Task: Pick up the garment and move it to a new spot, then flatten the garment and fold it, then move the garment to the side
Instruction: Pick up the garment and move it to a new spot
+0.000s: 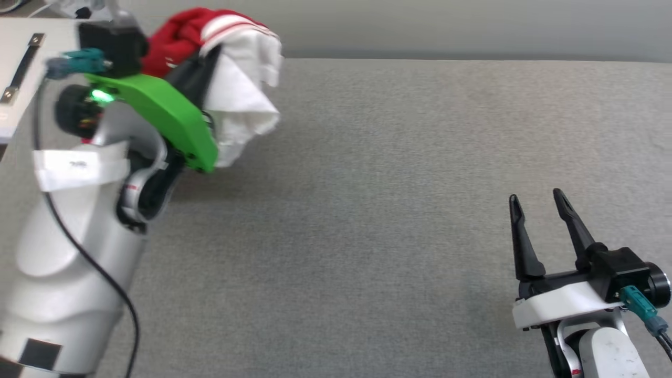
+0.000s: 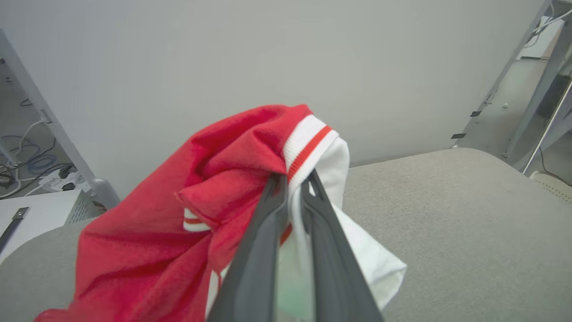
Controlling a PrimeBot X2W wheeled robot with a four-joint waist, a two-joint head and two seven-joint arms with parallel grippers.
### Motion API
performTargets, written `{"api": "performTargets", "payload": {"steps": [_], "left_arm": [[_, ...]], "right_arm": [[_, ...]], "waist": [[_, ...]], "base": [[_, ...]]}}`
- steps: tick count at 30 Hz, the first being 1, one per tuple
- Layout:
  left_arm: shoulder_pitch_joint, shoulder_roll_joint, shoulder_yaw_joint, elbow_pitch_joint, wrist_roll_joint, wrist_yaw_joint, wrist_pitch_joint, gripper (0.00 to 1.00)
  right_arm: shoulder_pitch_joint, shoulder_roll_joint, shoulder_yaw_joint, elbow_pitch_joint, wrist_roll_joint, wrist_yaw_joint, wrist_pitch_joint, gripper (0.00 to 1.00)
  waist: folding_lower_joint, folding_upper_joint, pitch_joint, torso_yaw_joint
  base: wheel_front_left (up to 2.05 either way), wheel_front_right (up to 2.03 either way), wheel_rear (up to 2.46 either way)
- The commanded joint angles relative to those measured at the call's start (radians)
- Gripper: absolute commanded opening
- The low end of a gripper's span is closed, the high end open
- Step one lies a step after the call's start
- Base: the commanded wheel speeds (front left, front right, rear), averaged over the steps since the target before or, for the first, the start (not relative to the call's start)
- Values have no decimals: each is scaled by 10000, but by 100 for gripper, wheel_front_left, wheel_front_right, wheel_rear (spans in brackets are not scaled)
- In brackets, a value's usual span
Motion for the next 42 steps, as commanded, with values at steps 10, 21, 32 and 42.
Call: {"api": "performTargets", "payload": {"steps": [10, 21, 32, 42], "left_arm": [[420, -1569, -1845, -530, 315, -135, 502, 0], [-397, -3642, -3165, 2418, 920, -53, -386, 0], [-819, -3952, -4384, 4300, 194, -188, -1569, 100], [-919, -3955, -4555, 4426, -642, -41, -3008, 100]], "right_arm": [[157, 38, -581, -264, 14, -9, -89, 100], [-118, 45, -166, -297, 256, -9, -89, 100], [-293, 46, 78, -50, 448, -9, -89, 100], [28, 46, -157, 104, 79, -9, -89, 100]], "waist": [[1, -1, 14, -1793], [1, -1, 1110, -2959], [1, -1, 1216, -2918], [1, -1, -72, -1656]], "base": [[0, 0, 0], [0, 0, 0], [0, 0, 0], [0, 0, 0]]}}
